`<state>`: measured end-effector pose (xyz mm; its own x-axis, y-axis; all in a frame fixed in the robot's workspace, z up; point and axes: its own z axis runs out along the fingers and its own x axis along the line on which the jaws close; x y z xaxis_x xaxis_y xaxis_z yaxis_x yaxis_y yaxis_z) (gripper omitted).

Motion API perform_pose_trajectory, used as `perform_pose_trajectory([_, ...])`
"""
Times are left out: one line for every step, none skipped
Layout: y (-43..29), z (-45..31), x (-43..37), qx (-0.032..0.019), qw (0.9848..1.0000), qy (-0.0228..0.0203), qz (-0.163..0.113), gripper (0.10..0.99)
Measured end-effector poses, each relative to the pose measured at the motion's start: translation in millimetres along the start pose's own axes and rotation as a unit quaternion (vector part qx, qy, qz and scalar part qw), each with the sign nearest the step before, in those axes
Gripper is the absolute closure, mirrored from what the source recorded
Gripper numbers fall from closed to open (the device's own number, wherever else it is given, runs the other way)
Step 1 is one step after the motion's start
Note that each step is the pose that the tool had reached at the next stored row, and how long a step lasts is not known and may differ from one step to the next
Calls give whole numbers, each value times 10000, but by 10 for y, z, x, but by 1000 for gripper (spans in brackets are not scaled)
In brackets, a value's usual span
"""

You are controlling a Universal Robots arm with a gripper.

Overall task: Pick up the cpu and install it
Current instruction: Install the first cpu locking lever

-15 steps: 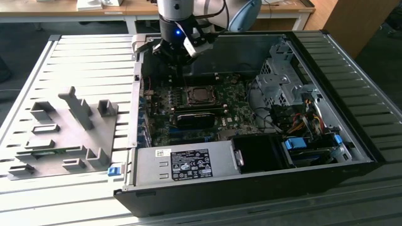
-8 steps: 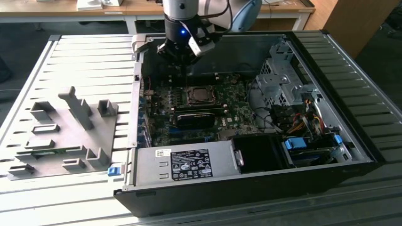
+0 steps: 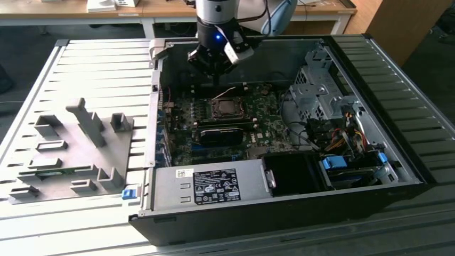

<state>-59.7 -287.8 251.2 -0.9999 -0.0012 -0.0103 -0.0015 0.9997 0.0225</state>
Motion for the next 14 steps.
perform_pose_trajectory([0, 4, -3, 0, 10000, -1, 33, 980])
perform_pose_trajectory([-1, 8, -4, 1, 10000, -1, 66, 980])
perform_pose_trajectory([-4, 12, -4, 0, 10000, -1, 88, 980])
perform_pose_trajectory([-8, 18, -4, -21, 9999, -1, 101, 980])
perform_pose_trajectory([-9, 27, -7, -60, 9999, -1, 107, 980])
perform_pose_trajectory([-10, 35, -9, -101, 9999, -1, 113, 980])
perform_pose_trajectory([-11, 39, -9, -160, 9998, -1, 115, 980])
perform_pose_trajectory([-13, 42, -10, -227, 9997, 0, 115, 980])
perform_pose_trajectory([-15, 45, -10, -295, 9995, 1, 116, 980])
perform_pose_trajectory([-15, 51, -10, -321, 9994, 1, 116, 980])
perform_pose_trajectory([-15, 57, -11, -324, 9994, -1, 117, 980])
perform_pose_trajectory([-15, 61, -14, -323, 9994, 0, 116, 980])
perform_pose_trajectory([-16, 66, -17, -323, 9994, 1, 116, 980])
perform_pose_trajectory([-16, 72, -23, -323, 9994, 1, 116, 980])
